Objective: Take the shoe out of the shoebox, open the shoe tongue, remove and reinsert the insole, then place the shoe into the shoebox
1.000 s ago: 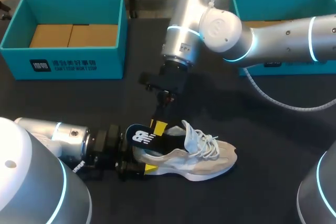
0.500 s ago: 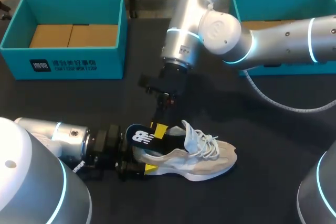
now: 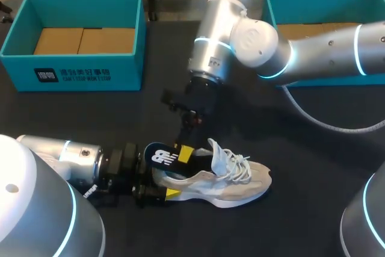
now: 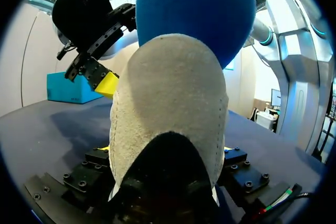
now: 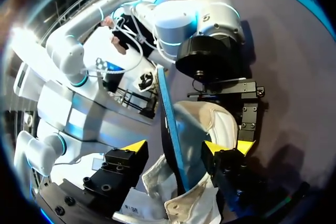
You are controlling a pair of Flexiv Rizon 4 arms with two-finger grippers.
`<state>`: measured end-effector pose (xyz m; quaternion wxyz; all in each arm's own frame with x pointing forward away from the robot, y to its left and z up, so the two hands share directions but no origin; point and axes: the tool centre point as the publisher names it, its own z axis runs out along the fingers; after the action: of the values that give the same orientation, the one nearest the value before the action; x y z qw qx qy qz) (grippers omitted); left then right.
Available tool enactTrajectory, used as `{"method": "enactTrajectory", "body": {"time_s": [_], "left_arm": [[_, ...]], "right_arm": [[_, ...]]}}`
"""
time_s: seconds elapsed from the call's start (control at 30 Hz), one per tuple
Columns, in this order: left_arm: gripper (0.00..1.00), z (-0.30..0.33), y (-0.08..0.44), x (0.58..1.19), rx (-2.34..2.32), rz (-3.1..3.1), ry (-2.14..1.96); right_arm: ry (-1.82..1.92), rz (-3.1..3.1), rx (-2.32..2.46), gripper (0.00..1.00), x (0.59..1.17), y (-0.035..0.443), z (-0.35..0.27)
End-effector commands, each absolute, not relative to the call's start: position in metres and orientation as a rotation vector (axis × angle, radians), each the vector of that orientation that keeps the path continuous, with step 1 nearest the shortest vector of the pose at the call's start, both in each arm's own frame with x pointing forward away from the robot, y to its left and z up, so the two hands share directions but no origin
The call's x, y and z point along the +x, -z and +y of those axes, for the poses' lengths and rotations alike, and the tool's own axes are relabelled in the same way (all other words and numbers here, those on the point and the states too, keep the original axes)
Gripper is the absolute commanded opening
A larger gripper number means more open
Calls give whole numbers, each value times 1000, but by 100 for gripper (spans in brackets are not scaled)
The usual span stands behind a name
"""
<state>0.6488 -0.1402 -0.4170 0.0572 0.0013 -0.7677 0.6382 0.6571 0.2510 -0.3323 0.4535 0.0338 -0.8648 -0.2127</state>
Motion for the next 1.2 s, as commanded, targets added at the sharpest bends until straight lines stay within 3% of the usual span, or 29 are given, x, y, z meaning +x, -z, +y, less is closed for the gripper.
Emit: {"method": "enactTrajectory", "body": {"time_s": [0.03, 0.27, 0.7, 1.2], "left_arm": [[0, -141, 417, 648, 5, -2331, -1935], [0, -141, 417, 648, 5, -2331, -1935], [0, -141, 417, 648, 5, -2331, -1935], [0, -141, 417, 648, 5, -2331, -1935]], "right_arm": [[539, -2134, 75, 61, 651, 336, 248], [546, -2127, 67, 50, 648, 335, 249], [544, -2146, 45, 55, 643, 333, 249], [547, -2167, 1, 49, 640, 333, 248]]}}
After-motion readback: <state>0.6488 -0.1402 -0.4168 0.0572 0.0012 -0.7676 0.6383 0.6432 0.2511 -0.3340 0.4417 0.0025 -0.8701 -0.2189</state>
